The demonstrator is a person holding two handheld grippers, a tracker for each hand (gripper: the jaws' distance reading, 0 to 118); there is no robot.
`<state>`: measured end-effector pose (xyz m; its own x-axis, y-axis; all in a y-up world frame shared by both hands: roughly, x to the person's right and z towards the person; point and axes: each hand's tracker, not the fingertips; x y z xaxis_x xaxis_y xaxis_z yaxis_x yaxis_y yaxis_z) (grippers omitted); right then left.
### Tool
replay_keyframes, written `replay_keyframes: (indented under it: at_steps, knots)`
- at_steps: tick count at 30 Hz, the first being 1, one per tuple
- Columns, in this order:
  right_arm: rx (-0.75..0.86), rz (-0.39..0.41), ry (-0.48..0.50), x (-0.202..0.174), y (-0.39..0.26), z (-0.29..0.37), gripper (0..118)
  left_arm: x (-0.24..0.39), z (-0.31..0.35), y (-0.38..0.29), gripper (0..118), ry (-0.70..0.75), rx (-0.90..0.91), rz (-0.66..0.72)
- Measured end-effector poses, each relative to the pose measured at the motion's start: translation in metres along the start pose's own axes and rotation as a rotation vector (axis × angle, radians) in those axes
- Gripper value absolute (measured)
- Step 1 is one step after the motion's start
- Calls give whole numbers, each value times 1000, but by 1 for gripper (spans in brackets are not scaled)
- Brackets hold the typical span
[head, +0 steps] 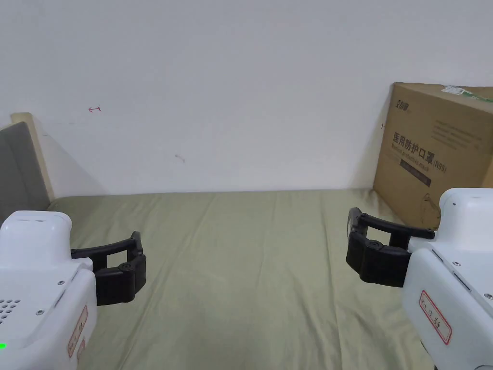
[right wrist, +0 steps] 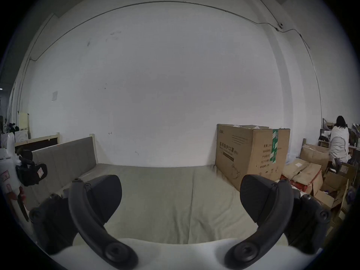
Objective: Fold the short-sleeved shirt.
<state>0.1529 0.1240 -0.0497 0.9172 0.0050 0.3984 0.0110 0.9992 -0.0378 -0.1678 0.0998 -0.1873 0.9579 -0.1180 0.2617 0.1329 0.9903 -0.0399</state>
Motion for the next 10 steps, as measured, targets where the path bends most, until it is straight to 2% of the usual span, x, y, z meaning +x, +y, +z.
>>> replay_keyframes:
  at_steps: [10]
  knots:
    - [12,18,-8,3,3,-2,118,-4,0,2,118,10,3,2]
